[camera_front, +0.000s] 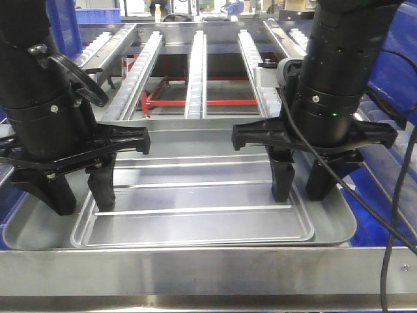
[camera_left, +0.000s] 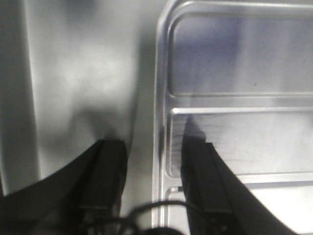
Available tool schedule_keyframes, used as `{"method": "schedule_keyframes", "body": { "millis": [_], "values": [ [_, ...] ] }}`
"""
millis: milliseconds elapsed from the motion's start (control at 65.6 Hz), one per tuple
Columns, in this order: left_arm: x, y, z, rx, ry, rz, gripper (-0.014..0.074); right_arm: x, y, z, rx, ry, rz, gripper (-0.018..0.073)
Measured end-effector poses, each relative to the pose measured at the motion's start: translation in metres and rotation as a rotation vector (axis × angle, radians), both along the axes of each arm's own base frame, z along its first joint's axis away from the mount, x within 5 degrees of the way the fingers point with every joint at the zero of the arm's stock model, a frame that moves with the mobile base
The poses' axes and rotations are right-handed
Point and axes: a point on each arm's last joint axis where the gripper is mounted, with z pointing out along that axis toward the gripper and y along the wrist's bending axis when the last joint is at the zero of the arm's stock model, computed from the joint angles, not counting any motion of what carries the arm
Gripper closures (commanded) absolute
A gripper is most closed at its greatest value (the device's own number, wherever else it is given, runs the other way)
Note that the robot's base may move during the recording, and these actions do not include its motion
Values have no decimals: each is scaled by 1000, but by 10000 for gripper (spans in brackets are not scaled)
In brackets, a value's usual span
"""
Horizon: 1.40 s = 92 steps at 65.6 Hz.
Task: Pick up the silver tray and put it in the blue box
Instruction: 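Lower both grippers onto the silver tray's side rims, then close both grippers on the tray rims and lift the tray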
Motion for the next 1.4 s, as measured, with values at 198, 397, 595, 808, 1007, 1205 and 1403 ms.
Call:
{"method": "schedule_keyframes", "body": {
  "millis": [198, 397, 595, 808, 1007, 1205, 1403],
  "values": [
    [0, 0, 0, -1, -1, 0, 457, 0, 0, 0, -1, 0, 2, 177],
    [1, -1, 1, -13, -3, 6, 583, 0, 1, 0, 9, -3, 0, 380],
    [1, -1, 1, -13, -4, 7, 696, 0, 2, 1, 10, 1, -2, 503],
    [4, -3, 17, -11, -6, 10, 700, -7, 0, 18, 23, -16, -20, 503],
    [-11, 6, 67, -33, -68, 5, 700, -30, 1, 63, 54, -102, -35, 503],
    [-43, 20, 93, -50, -112, 18, 700, -66, 14, 89, 46, -165, -55, 503],
    [-90, 31, 95, -65, -106, 35, 700, -104, 22, 94, 54, -146, -25, 503]
  ]
}}
